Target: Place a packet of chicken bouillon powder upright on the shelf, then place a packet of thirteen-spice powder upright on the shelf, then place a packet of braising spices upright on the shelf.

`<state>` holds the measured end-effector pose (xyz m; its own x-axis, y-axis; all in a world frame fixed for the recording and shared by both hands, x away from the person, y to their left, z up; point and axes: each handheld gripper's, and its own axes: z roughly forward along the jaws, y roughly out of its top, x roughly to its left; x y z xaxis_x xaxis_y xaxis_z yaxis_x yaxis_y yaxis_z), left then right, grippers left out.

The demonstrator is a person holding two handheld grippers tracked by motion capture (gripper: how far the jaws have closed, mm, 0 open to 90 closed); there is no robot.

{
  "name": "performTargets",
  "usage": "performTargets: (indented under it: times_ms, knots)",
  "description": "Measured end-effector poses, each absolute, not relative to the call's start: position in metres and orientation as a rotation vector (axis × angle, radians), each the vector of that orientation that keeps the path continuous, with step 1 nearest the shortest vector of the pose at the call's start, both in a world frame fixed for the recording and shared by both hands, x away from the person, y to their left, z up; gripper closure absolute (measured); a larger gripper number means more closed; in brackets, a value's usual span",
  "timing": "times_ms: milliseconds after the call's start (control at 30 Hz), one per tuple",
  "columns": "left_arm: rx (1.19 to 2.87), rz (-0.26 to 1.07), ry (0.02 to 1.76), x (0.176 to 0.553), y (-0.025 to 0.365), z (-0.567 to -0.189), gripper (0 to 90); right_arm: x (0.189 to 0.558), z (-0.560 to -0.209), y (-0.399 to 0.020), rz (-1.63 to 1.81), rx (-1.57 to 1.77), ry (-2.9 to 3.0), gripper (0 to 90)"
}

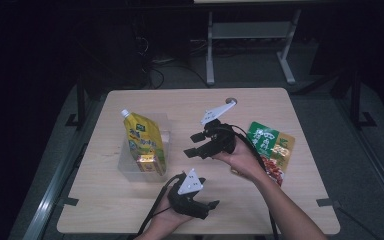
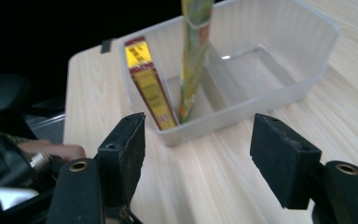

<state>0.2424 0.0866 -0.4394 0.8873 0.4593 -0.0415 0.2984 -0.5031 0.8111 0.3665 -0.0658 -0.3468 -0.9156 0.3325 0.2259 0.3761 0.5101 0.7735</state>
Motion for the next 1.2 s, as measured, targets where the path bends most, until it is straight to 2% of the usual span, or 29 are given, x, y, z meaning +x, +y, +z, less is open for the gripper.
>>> performTargets:
  times_ms: [933,1200]
  knots:
    - [2.143,0.232,0.532,0.244,0.084,-0.440,18.9,0.359,-0.362,-0.145,-1.346,-0.880,-2.714,31.9]
    - [2.145,0.225,0.538,0.249,0.084,-0.437,22.3,0.357,-0.368,-0.164,-1.343,-0.965,-2.698,29.9]
